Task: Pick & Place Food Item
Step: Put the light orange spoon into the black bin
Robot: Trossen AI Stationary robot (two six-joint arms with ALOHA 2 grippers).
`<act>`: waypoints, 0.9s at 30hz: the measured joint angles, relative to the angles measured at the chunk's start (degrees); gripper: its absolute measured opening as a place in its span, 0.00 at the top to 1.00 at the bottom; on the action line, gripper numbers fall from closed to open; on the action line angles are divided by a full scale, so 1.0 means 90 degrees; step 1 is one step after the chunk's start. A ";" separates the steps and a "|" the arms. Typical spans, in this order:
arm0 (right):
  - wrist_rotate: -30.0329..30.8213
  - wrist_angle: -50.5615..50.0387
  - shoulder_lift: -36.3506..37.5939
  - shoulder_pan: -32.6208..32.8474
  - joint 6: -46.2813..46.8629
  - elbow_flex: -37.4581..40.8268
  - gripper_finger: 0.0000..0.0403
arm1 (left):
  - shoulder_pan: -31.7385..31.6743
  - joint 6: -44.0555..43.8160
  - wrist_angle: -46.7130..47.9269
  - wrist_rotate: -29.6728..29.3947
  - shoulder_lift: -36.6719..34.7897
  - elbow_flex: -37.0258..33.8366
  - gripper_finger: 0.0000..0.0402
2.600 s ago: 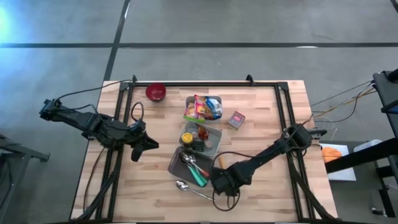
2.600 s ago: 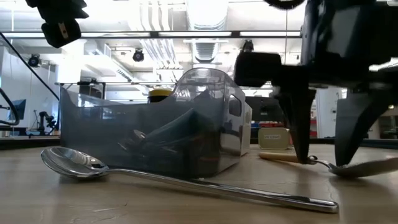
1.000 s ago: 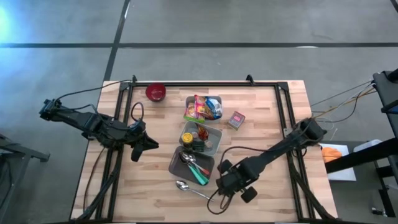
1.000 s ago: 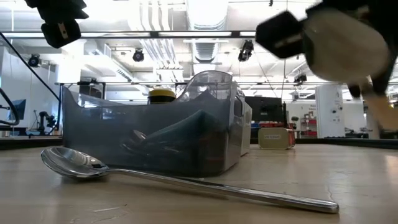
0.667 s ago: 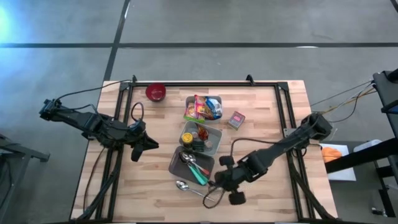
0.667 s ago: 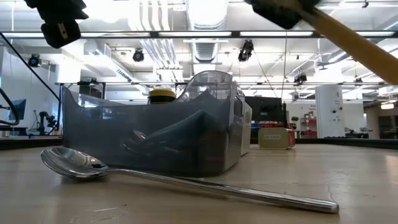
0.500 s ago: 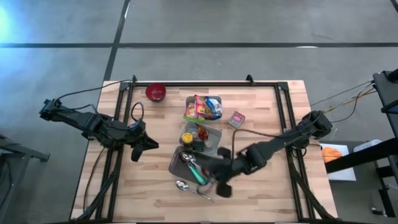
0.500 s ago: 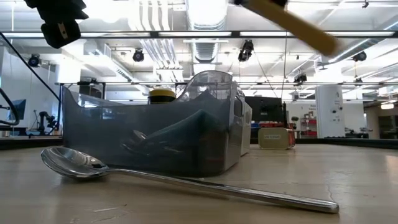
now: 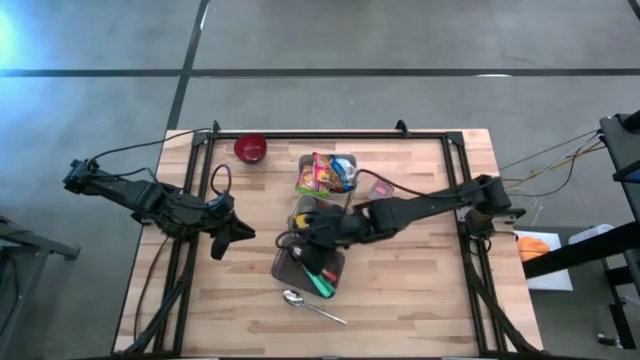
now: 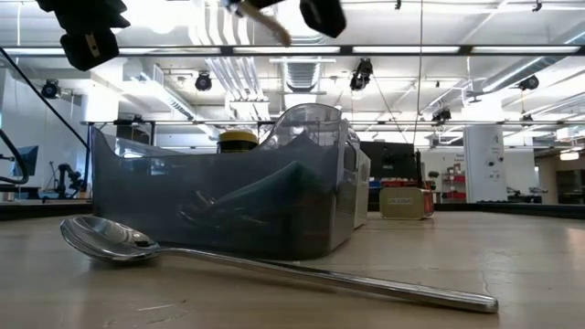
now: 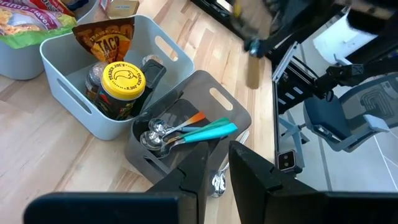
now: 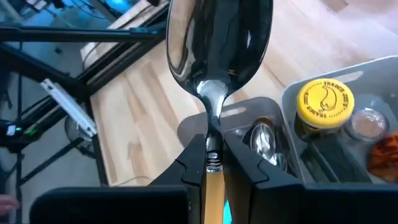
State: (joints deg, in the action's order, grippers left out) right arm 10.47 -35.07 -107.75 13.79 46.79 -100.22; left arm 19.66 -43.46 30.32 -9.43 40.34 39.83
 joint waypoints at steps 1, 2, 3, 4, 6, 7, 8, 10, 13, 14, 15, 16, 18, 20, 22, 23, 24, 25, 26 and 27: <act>-0.0002 -0.0142 -0.0151 -0.0035 0.0010 -0.0180 0.94 | 0.0000 0.0002 -0.0002 0.0000 0.0000 0.0000 0.83; -0.0004 -0.0331 -0.0316 -0.0068 0.0041 -0.0389 0.94 | 0.0000 0.0000 0.0003 0.0000 0.0000 0.0000 0.83; -0.0008 -0.0565 -0.0467 -0.0100 0.0072 -0.0595 0.94 | 0.0000 0.0000 -0.0002 0.0002 0.0002 0.0000 0.83; -0.0006 -0.0843 -0.0644 -0.0129 0.0093 -0.0806 0.94 | 0.0000 0.0000 0.0000 0.0000 0.0000 0.0000 0.83; 0.0004 -0.1292 -0.1018 -0.0158 0.0088 -0.1235 0.94 | 0.0000 0.0000 -0.0002 0.0001 0.0001 0.0000 0.83; 0.0007 -0.1455 -0.1213 -0.0162 0.0070 -0.1422 0.94 | -0.0002 0.0000 0.0001 0.0002 0.0002 0.0000 0.83; 0.0006 -0.1576 -0.1402 -0.0165 0.0015 -0.1607 0.94 | 0.0000 0.0000 0.0000 0.0002 0.0000 0.0000 0.83; 0.0003 -0.1664 -0.1760 -0.0128 -0.0074 -0.1924 0.94 | 0.0000 0.0000 0.0003 0.0002 0.0000 0.0000 0.83; -0.0038 -0.1848 -0.2198 -0.0052 -0.0132 -0.2303 0.94 | -0.0002 0.0000 0.0001 0.0001 0.0000 0.0000 0.83; -0.0047 -0.1965 -0.2302 -0.0018 -0.0170 -0.2402 0.94 | -0.0001 0.0000 -0.0004 0.0001 0.0000 0.0001 0.83; -0.0051 -0.2167 -0.2407 0.0014 -0.0170 -0.2476 0.94 | -0.0001 0.0000 0.0002 0.0002 0.0001 0.0000 0.83; -0.0050 -0.2343 -0.2501 0.0046 -0.0159 -0.2540 0.94 | -0.0002 0.0000 -0.0001 0.0002 0.0001 0.0000 0.83; -0.0045 -0.2650 -0.2639 0.0114 -0.0134 -0.2647 0.94 | 0.0000 0.0000 0.0001 0.0002 0.0001 0.0000 0.83; -0.0045 -0.2879 -0.2730 0.0172 -0.0128 -0.2721 0.94 | 0.0000 0.0000 -0.0001 0.0002 0.0002 0.0000 0.83; -0.0047 -0.2919 -0.2756 0.0213 -0.0060 -0.2715 0.94 | 0.0000 0.0000 0.0000 0.0002 0.0002 0.0000 0.83; -0.0050 -0.2898 -0.2756 0.0222 -0.0024 -0.2664 0.94 | -0.0002 0.0000 -0.0002 0.0000 0.0000 0.0000 0.83; -0.0047 -0.2894 -0.2756 0.0228 0.0005 -0.2598 0.94 | -0.0001 0.0000 0.0000 0.0002 0.0000 0.0002 0.83; -0.0046 -0.2895 -0.2757 0.0224 0.0047 -0.2534 0.94 | -0.0001 0.0000 0.0000 0.0001 0.0000 0.0000 0.83; -0.0044 -0.2895 -0.2765 0.0220 0.0112 -0.2474 0.94 | -0.0002 0.0000 -0.0002 0.0001 0.0000 0.0000 0.83; -0.0042 -0.2895 -0.2772 0.0214 0.0181 -0.2404 0.94 | 0.0000 0.0000 -0.0001 0.0002 0.0000 0.0000 0.83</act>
State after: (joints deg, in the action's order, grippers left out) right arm 10.09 -61.12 -132.70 15.71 48.42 -121.86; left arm 19.65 -43.46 30.31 -9.41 40.34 39.83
